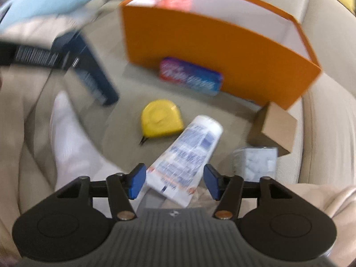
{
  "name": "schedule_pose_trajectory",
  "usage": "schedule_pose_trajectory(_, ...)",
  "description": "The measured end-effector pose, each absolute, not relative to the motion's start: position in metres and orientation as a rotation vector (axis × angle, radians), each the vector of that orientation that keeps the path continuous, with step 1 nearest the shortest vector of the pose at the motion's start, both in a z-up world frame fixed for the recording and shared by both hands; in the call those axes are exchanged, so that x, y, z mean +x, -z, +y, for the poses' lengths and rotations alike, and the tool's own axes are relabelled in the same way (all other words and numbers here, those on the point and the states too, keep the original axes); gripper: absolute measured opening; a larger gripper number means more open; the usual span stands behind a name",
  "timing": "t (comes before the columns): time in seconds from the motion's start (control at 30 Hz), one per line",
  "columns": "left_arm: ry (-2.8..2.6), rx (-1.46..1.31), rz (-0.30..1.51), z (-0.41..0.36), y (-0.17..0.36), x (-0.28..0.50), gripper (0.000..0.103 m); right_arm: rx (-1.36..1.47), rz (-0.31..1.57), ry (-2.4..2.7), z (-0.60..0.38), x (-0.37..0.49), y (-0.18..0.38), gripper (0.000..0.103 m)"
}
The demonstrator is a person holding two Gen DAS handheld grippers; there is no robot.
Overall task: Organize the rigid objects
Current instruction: 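Lift the Vaseline tube with the right tool while the left lifts the spray can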
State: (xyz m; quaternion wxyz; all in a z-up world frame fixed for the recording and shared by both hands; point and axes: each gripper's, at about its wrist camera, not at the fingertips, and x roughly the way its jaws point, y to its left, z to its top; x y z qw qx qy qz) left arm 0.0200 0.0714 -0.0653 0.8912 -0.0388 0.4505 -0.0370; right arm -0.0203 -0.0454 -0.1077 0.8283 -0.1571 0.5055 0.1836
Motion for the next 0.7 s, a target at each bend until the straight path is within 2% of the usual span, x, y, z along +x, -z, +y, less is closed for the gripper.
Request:
schedule_pose_trajectory(0.13, 0.079, -0.077, 0.936, 0.071, 0.065, 0.020, 0.047, -0.447, 1.081, -0.396, -0.033, -0.027, 0.121, 0.064)
schedule_pose_trajectory(0.3, 0.079, -0.073, 0.936, 0.071, 0.065, 0.020, 0.047, -0.494, 1.107, -0.357, -0.035, -0.026, 0.129, 0.061)
schedule_pose_trajectory(0.4, 0.080, -0.074, 0.936, 0.071, 0.065, 0.020, 0.047, -0.514, 1.075, -0.355, -0.036, -0.029, 0.122, 0.052)
schedule_pose_trajectory(0.47, 0.080, -0.075, 0.937, 0.071, 0.065, 0.020, 0.047, -0.532, 1.039, -0.354, -0.035, -0.032, 0.115, 0.039)
schedule_pose_trajectory(0.6, 0.080, -0.074, 0.935, 0.071, 0.065, 0.021, 0.047, -0.542, 0.950, -0.339, -0.036, -0.031, 0.098, 0.032)
schedule_pose_trajectory(0.67, 0.080, -0.076, 0.935, 0.071, 0.065, 0.021, 0.047, -0.528, 0.922, -0.326, -0.039, -0.027, 0.090, 0.016)
schedule_pose_trajectory(0.7, 0.080, -0.077, 0.935, 0.071, 0.065, 0.021, 0.047, -0.522, 0.911, -0.310, -0.041, -0.023, 0.088, 0.012)
